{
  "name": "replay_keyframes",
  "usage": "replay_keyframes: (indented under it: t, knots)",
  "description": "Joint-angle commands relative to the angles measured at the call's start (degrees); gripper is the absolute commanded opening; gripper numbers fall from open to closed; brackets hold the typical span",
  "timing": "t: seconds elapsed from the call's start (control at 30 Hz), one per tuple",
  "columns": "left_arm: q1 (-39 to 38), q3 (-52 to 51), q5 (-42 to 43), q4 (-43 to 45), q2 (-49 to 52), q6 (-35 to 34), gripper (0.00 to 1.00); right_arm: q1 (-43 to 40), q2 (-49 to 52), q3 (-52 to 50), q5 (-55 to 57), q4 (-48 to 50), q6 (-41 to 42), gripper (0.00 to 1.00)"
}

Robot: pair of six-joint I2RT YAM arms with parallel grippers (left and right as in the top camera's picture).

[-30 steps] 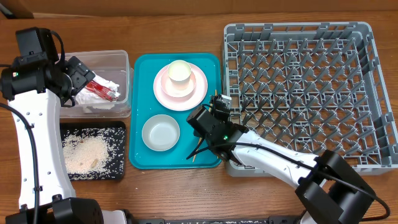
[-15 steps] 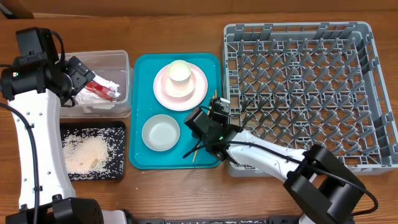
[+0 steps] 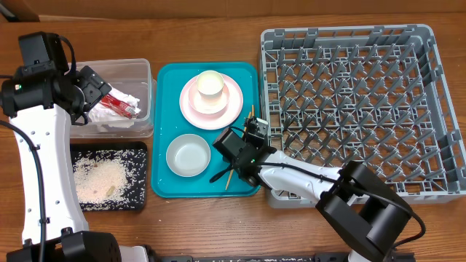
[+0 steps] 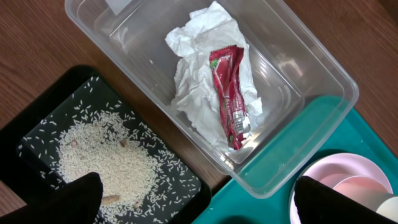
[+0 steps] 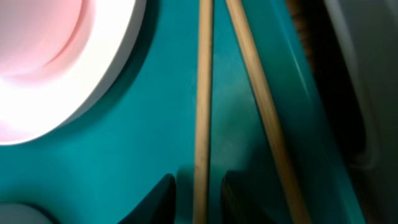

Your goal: Sort waste into correct bins and load items into the dishwasher

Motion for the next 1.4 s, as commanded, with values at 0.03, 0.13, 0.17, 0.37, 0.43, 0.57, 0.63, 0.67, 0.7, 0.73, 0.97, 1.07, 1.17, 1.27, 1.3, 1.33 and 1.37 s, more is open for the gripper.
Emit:
replay_keyframes:
  t: [0.03, 0.13, 0.17, 0.37, 0.43, 0.57, 0.63, 0.67, 0.7, 0.73, 0.97, 1.07, 1.17, 1.27, 1.3, 1.33, 1.37]
  knots:
    - [0.0, 1.1, 0.6, 0.1, 0.2, -1.2, 1.0, -0.4, 3.1, 1.6, -0.1, -0.7, 1.0, 0.19]
    - [0.0, 1.1, 0.6, 0.1, 0.2, -1.2, 1.0, -0.4, 3.3, 1.7, -0.5, -0.2, 1.0, 0.17]
    - [0.0, 1.1, 0.6, 0.1, 0.2, -1.2, 0.99, -0.4, 3.4, 1.7, -0.6, -0.1, 1.0, 0.17]
    - [0.0, 1.1, 0.6, 0.1, 0.2, -1.2, 1.0, -0.4, 3.4, 1.7, -0.8, -0.3, 1.0, 0.16]
    - [0.0, 1.1, 0.6, 0.1, 0.2, -1.2, 1.0, -0.4, 3.4, 1.7, -0.7, -0.5, 0.9, 0.15]
    - [0.0, 1.1, 0.6, 0.1, 0.2, -1.2, 1.0, -0.4, 4.2, 1.8, -0.7, -0.4, 0.5, 0.14]
    - [0.0, 1.1, 0.6, 0.1, 0.2, -1.2, 1.0, -0.4, 4.9, 2.3, -0.7, -0.8, 0.3, 0.14]
    - [0.0, 1.1, 0.6, 0.1, 0.2, -1.2, 1.0, -0.4, 5.3, 2.8, -0.7, -1.5, 0.3, 0.13]
    - [0.0, 1.1, 0.6, 0.1, 0.2, -1.2, 1.0, -0.4, 5.8, 3.4, -0.7, -2.2, 0.3, 0.13]
    - [0.0, 1.1, 0.6, 0.1, 0.2, -1.2, 1.0, -0.4, 6.3, 4.1, -0.7, -3.2, 0.3, 0.12]
    - [0.0, 1.1, 0.6, 0.1, 0.2, -1.2, 1.0, -0.3, 7.5, 7.8, -0.7, -7.4, -0.9, 0.04]
    - [0.0, 1.1, 0.6, 0.1, 0.2, -1.2, 1.0, -0.3, 7.4, 9.2, -0.5, -8.7, -0.9, 0.04]
    - [0.0, 1.1, 0.6, 0.1, 0.2, -1.2, 1.0, -0.5, 7.4, 11.9, -0.2, -11.6, -1.0, 0.04]
    - [0.0, 1.1, 0.6, 0.1, 0.2, -1.2, 1.0, -0.8, 7.4, 16.9, 0.5, -16.6, -5.5, 0.04]
    - [0.0, 1.1, 0.6, 0.1, 0.2, -1.2, 1.0, -0.8, 7.4, 18.3, 0.6, -17.9, -6.6, 0.04]
    - [0.0, 1.1, 0.6, 0.1, 0.2, -1.2, 1.0, -0.8, 7.4, 19.6, 0.6, -19.3, -7.6, 0.04]
    - [0.0, 1.1, 0.6, 0.1, 0.2, -1.2, 1.0, -0.8, 7.4, 20.5, 0.6, -20.3, -8.6, 0.04]
